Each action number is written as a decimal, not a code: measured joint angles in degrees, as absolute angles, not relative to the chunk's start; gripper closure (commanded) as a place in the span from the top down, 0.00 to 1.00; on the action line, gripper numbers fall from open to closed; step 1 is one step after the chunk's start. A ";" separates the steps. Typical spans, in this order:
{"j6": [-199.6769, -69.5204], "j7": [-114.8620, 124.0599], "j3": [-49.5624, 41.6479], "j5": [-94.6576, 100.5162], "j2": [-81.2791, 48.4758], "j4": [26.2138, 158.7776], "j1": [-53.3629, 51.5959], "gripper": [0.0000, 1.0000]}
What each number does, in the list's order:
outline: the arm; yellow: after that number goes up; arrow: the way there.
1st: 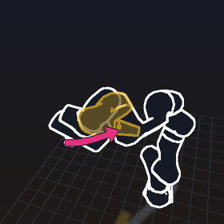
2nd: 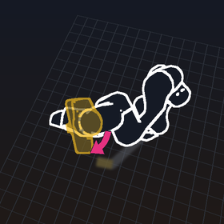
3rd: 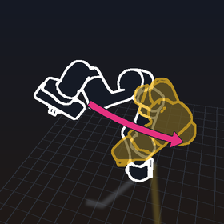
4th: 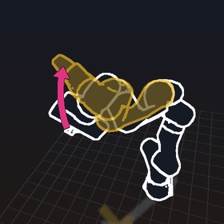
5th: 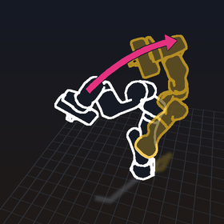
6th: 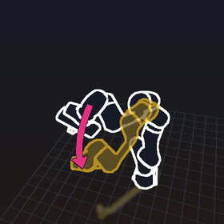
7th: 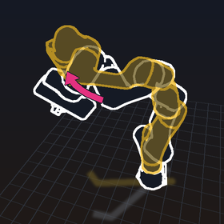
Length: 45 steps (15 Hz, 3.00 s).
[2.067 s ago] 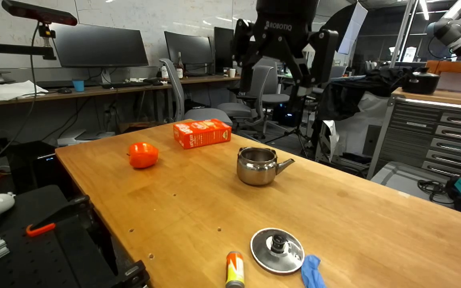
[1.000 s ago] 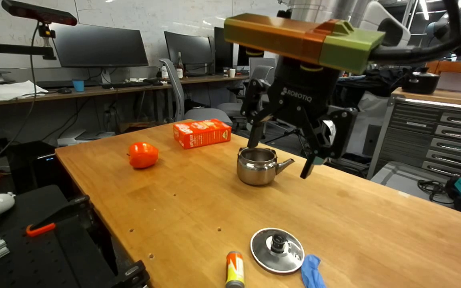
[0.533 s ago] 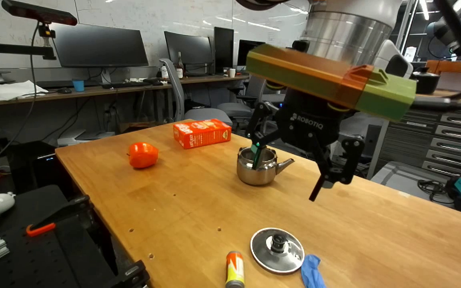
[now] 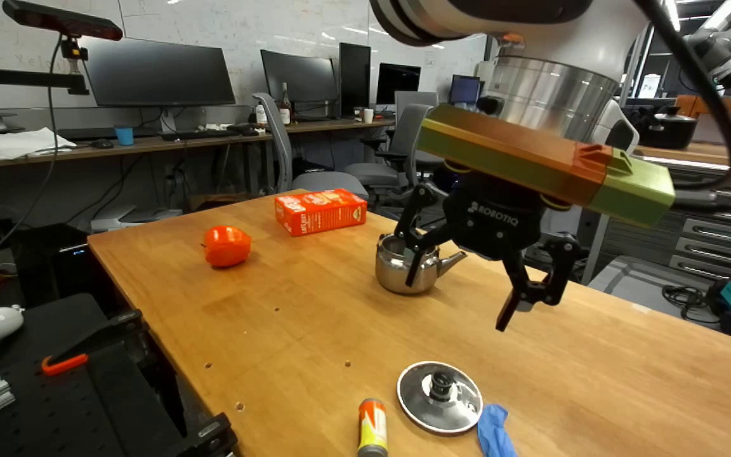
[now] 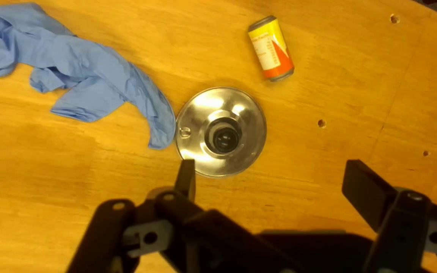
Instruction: Put the lid on the silver pot
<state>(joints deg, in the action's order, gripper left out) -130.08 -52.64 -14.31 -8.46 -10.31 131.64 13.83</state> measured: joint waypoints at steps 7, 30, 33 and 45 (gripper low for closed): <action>-130.17 -53.04 -12.65 -8.46 -15.91 127.78 15.13 1.00; -131.05 -53.21 -10.33 1.43 -23.39 126.73 16.33 1.00; -132.30 -53.75 -9.63 1.43 -23.39 127.01 16.34 1.00; -137.26 -54.98 -7.96 1.43 -24.87 128.08 16.38 0.74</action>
<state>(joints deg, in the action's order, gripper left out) -137.26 -54.98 -7.96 1.43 -24.87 128.08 16.38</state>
